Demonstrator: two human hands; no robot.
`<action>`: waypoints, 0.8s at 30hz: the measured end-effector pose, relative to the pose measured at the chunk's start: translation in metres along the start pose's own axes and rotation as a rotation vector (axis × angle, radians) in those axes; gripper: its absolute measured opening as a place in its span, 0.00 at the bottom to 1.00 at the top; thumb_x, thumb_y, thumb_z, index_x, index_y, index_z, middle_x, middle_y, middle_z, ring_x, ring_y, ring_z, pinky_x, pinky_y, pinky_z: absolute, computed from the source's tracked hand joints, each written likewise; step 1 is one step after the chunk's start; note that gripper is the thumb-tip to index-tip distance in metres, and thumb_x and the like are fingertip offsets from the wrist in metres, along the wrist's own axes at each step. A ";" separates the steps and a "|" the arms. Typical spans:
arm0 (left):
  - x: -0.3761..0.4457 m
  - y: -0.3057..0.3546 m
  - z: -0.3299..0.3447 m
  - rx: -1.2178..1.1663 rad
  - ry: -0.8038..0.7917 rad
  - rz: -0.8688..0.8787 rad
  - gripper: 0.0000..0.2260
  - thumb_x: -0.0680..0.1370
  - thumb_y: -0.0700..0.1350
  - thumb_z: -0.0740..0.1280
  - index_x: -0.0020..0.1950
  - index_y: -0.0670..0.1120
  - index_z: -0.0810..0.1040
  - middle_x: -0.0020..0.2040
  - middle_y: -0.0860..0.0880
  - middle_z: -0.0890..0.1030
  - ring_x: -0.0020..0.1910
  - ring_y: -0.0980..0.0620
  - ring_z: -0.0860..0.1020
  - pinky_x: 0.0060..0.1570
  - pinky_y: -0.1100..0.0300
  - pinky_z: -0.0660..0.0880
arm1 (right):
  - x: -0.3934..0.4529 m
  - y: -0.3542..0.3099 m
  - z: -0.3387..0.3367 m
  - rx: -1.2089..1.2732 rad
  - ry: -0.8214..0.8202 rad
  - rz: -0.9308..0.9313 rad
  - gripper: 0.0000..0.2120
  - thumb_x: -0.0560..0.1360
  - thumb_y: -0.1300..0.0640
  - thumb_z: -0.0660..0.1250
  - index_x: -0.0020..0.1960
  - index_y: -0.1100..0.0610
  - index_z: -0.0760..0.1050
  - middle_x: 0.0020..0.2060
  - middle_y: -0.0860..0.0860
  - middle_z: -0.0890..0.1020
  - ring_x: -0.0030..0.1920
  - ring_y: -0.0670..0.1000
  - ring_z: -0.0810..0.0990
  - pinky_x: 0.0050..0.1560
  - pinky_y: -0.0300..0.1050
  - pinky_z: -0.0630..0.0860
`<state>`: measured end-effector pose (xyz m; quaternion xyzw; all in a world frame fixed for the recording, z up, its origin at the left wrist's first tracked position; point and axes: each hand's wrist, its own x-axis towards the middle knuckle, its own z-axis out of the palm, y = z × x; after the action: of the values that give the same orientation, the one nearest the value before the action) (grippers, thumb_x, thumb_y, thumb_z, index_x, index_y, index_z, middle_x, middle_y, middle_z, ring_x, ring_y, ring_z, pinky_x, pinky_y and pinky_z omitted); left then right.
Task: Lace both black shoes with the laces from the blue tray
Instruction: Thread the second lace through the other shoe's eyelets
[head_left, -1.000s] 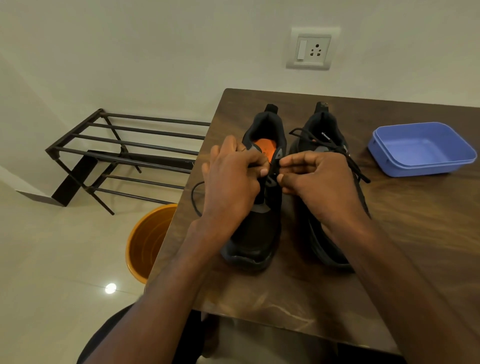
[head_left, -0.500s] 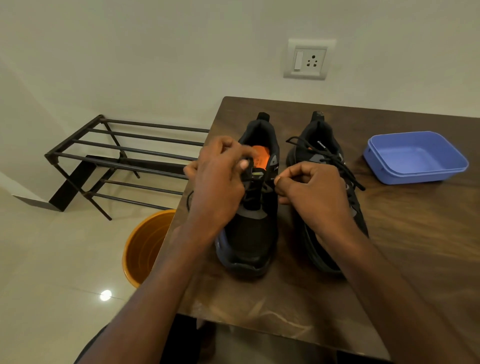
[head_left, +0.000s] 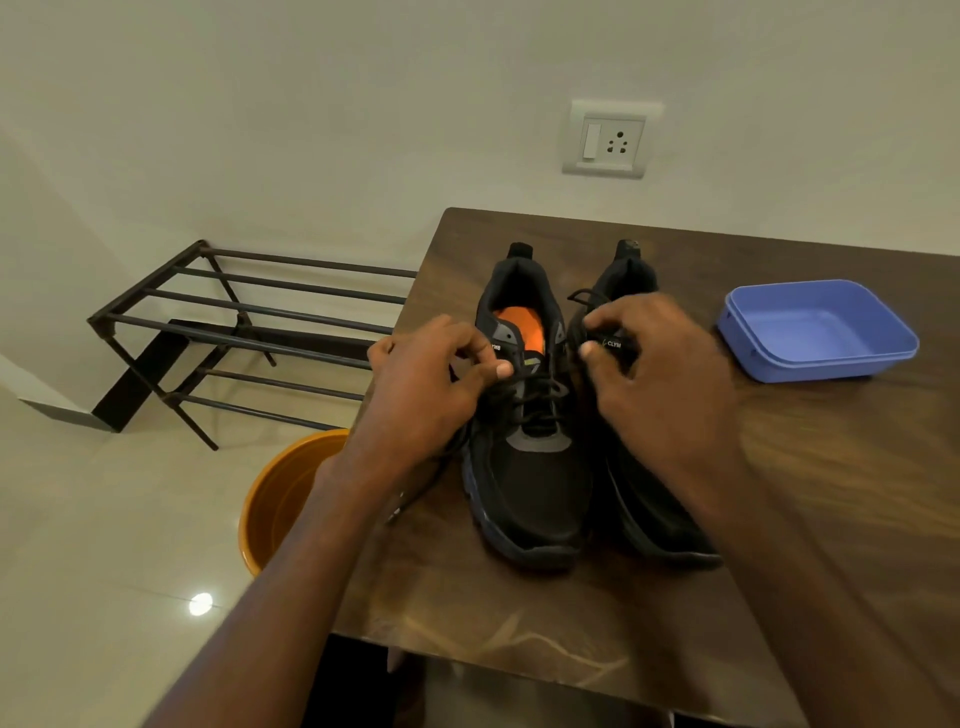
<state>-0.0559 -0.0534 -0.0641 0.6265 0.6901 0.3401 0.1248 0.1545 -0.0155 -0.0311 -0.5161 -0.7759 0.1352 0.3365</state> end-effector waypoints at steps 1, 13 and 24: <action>0.000 0.003 0.001 0.015 0.006 0.025 0.06 0.77 0.56 0.73 0.46 0.60 0.77 0.50 0.61 0.78 0.53 0.63 0.74 0.64 0.55 0.54 | 0.000 0.000 0.004 -0.013 -0.070 0.008 0.08 0.79 0.53 0.71 0.58 0.50 0.81 0.57 0.47 0.81 0.53 0.43 0.77 0.56 0.43 0.77; 0.000 0.004 -0.003 0.052 -0.049 0.107 0.14 0.81 0.42 0.68 0.42 0.59 0.71 0.46 0.58 0.77 0.49 0.63 0.73 0.57 0.62 0.54 | 0.005 0.002 -0.021 -0.181 0.255 0.193 0.04 0.79 0.59 0.70 0.53 0.56 0.82 0.65 0.50 0.73 0.53 0.49 0.75 0.40 0.35 0.64; 0.001 0.000 -0.004 0.050 -0.056 0.097 0.09 0.82 0.44 0.67 0.45 0.56 0.74 0.46 0.58 0.78 0.49 0.61 0.75 0.54 0.63 0.53 | -0.002 -0.007 0.010 -0.232 -0.087 0.035 0.03 0.78 0.52 0.73 0.50 0.50 0.83 0.59 0.44 0.76 0.56 0.45 0.68 0.46 0.37 0.64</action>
<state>-0.0584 -0.0537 -0.0615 0.6716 0.6633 0.3108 0.1118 0.1431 -0.0187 -0.0349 -0.5586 -0.7911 0.0728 0.2383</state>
